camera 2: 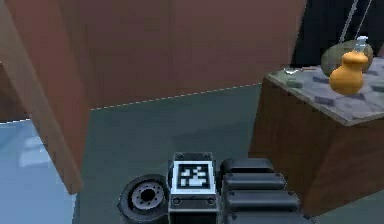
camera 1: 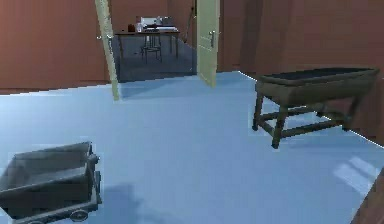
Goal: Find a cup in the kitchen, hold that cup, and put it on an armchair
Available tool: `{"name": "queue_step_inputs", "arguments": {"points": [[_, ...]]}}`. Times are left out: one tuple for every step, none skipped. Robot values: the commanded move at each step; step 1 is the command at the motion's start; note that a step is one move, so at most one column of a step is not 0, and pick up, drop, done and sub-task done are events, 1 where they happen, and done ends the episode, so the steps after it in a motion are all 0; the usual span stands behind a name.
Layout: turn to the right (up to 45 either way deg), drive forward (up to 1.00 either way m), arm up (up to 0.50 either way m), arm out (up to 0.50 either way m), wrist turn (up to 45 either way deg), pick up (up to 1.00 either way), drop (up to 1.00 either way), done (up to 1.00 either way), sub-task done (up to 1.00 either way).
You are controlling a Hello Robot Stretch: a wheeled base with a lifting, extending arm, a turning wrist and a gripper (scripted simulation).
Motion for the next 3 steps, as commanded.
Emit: {"name": "queue_step_inputs", "arguments": {"points": [[0.0,0.90,0.00,0.00,0.0,0.00,0.00,0.00,0.00],[-12.0,0.00,0.00,0.00,0.0,0.00,0.00,0.00,0.00],[0.0,0.90,0.00,0.00,0.0,0.00,0.00,0.00,0.00]]}}
